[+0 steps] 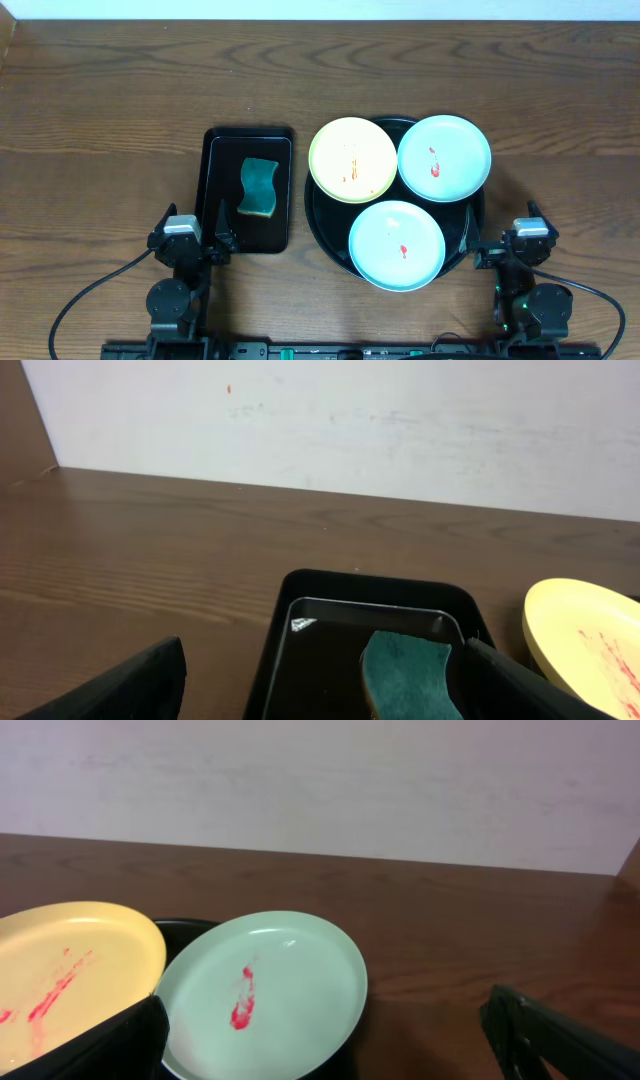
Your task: Clean dirty plates on tray and stack at the side
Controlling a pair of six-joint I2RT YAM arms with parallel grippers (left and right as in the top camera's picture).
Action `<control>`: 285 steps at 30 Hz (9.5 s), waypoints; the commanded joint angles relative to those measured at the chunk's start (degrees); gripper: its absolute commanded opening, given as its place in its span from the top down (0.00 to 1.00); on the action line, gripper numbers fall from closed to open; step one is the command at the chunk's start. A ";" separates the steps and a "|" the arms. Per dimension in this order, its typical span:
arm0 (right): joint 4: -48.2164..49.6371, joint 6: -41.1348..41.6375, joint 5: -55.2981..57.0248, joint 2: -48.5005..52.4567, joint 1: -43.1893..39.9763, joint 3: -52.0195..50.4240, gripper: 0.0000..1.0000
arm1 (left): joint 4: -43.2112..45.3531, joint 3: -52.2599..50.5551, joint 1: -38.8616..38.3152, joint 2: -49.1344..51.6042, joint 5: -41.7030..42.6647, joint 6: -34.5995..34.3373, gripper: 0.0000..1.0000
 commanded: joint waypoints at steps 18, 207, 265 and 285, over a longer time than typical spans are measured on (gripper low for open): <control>-0.24 -0.48 -0.04 0.04 0.15 -0.07 0.01 | -2.86 -0.55 0.20 0.04 -0.76 0.55 0.13; -35.01 7.91 -13.55 72.19 5.62 47.95 0.16 | -19.26 49.70 -12.33 93.77 0.59 -10.34 0.45; -37.29 8.37 -11.65 73.77 5.62 47.45 0.18 | -20.50 44.61 -10.14 75.06 4.31 -12.87 0.93; -36.92 8.37 -11.63 77.99 5.62 47.43 0.20 | -11.67 44.17 -10.32 98.57 9.84 -19.65 0.93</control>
